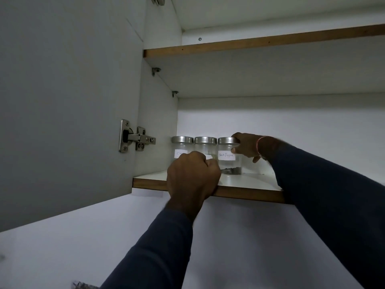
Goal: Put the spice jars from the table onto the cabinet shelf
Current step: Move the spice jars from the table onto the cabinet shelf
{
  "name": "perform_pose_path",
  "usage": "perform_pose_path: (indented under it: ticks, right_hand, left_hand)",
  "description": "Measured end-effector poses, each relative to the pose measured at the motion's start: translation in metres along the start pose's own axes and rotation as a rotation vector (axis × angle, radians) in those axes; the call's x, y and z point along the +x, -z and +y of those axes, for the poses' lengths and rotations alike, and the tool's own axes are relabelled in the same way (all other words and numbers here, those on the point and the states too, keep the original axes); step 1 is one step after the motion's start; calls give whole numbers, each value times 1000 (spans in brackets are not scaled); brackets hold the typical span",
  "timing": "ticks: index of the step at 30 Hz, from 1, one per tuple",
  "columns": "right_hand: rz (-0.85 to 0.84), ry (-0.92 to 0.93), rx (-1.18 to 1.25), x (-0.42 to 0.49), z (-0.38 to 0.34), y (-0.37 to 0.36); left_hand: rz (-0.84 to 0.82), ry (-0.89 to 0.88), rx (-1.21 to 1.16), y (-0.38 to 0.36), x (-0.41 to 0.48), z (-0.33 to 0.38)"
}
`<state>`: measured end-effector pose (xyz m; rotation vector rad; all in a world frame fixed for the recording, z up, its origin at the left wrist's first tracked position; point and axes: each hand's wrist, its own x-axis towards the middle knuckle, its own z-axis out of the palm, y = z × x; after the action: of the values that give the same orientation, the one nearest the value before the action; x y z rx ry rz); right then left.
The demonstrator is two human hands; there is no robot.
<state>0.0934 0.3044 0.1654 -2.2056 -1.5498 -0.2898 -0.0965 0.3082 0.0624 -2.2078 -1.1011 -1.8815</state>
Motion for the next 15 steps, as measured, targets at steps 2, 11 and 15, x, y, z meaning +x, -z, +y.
perform_pose_path:
  ticks: [2, 11, 15]
  right_hand:
    - [27, 15, -4, 2, 2, -5]
    - [104, 89, -41, 3, 7, -10]
    - [161, 111, -32, 5, 6, -8]
  left_hand:
    - [2, -2, 0, 0, 0, 0]
    - [-2, -37, 12, 1, 0, 1]
    - [-2, -33, 13, 1, 0, 1]
